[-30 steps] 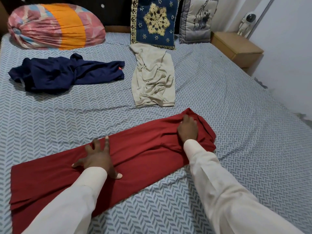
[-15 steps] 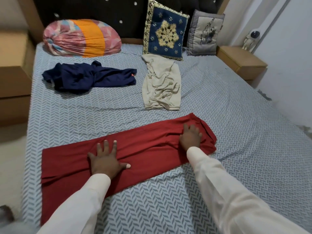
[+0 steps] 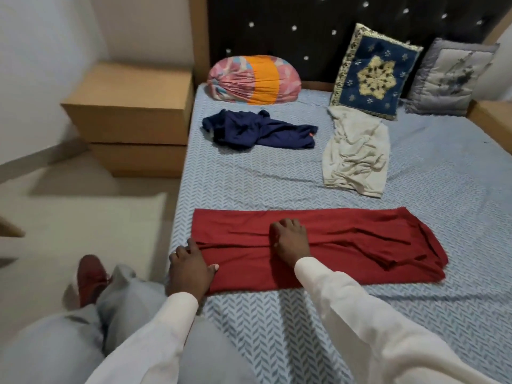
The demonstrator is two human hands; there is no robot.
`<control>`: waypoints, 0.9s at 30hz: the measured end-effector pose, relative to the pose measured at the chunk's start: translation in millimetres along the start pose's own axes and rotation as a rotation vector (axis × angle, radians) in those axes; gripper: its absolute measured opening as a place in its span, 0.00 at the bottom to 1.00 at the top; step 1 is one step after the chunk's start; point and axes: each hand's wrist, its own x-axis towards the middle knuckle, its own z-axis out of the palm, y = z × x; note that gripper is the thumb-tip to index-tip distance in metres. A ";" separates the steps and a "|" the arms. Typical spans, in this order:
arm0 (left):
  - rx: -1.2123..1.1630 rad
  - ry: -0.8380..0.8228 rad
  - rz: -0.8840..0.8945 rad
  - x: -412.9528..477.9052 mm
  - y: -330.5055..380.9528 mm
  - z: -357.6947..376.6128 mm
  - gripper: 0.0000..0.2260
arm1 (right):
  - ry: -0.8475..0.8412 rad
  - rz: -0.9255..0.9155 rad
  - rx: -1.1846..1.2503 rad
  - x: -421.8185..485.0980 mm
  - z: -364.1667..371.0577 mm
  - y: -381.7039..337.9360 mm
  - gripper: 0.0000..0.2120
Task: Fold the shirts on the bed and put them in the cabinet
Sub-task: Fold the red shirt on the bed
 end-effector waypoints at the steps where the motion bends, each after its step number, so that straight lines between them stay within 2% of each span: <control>1: -0.076 -0.015 -0.033 0.1 -7.0 1.0 0.38 | -0.012 -0.036 0.021 3.5 1.7 -20.5 0.18; 4: -0.283 -0.089 -0.164 -3.2 -24.5 -4.0 0.29 | -0.070 -0.150 0.099 13.8 9.7 -77.9 0.12; 7: -0.281 -0.182 -0.176 -2.7 -35.2 -2.5 0.28 | -0.115 -0.202 0.204 20.9 11.4 -130.2 0.12; 11: -0.259 -0.225 -0.163 -1.6 -38.8 5.4 0.25 | -0.199 -0.142 0.160 26.4 0.1 -180.0 0.26; 14: -0.404 -0.238 -0.154 -0.9 -39.7 4.6 0.21 | -0.241 -0.027 0.079 30.5 -1.9 -200.9 0.41; 16: -0.509 -0.258 -0.144 -2.8 -36.9 2.3 0.19 | -0.270 0.000 0.014 32.2 0.5 -213.0 0.46; 18: -0.563 -0.247 -0.115 -4.1 -36.0 5.4 0.20 | -0.281 -0.025 -0.098 33.1 3.9 -224.0 0.46; 21: -0.552 -0.208 -0.092 -10.1 -32.0 6.6 0.22 | -0.219 -0.097 -0.183 32.0 -0.4 -229.4 0.36; 22: -0.570 -0.181 -0.074 -14.0 -28.5 2.8 0.22 | -0.199 -0.092 -0.117 33.5 -3.4 -226.2 0.32; 24: -0.638 -0.119 -0.013 -22.6 -20.7 -6.2 0.23 | -0.215 0.039 0.151 42.8 -10.9 -211.3 0.25; 27: -0.558 -0.074 0.157 -28.7 -9.2 -10.1 0.21 | -0.308 0.309 0.614 59.9 -20.9 -169.0 0.25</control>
